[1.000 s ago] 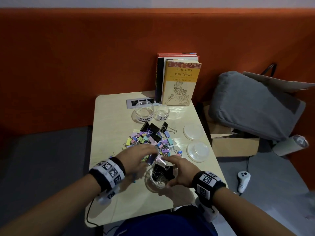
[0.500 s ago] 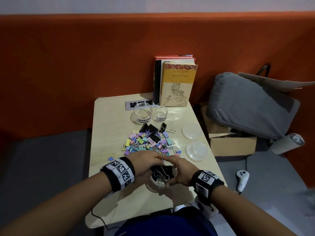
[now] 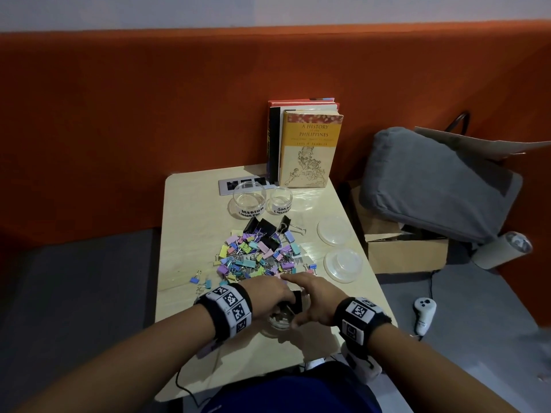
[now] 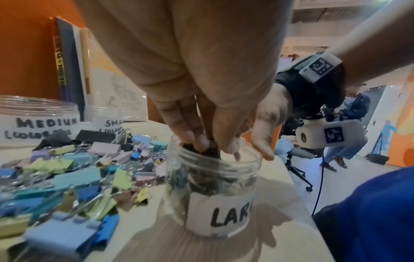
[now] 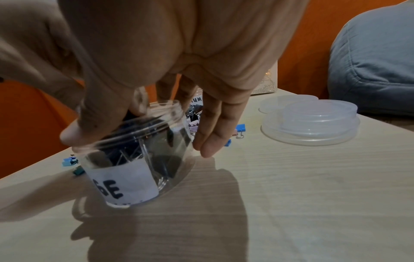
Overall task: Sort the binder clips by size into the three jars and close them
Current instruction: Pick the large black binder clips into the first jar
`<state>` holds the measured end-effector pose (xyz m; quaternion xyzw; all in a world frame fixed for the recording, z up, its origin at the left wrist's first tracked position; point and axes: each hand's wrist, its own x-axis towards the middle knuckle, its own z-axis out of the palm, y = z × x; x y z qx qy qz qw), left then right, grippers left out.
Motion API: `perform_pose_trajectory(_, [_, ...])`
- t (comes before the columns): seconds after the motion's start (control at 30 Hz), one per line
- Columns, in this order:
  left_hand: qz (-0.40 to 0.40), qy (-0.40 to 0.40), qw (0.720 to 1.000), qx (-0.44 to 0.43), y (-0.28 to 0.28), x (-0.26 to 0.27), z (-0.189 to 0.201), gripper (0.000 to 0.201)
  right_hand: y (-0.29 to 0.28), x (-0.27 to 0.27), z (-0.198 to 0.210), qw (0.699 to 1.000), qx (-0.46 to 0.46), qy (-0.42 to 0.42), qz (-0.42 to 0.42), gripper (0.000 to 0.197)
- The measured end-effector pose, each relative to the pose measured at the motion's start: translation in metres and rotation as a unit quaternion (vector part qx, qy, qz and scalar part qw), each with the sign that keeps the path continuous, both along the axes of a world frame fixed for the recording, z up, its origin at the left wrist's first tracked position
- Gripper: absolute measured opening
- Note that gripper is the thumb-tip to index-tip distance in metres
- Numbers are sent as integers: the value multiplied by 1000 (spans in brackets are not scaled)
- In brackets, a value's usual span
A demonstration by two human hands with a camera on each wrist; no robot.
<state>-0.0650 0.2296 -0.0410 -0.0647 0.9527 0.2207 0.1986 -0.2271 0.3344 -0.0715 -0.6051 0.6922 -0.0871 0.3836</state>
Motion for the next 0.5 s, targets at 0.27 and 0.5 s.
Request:
perform_pose_trajectory(0.27, [25, 21, 999, -39, 1, 5, -10, 42, 1, -1, -1, 1000, 3, -2, -2, 110])
perform_pose_trajectory(0.5, [217, 165, 961, 47, -10, 15, -17, 23, 1, 0, 0, 1000, -9, -19, -12, 105])
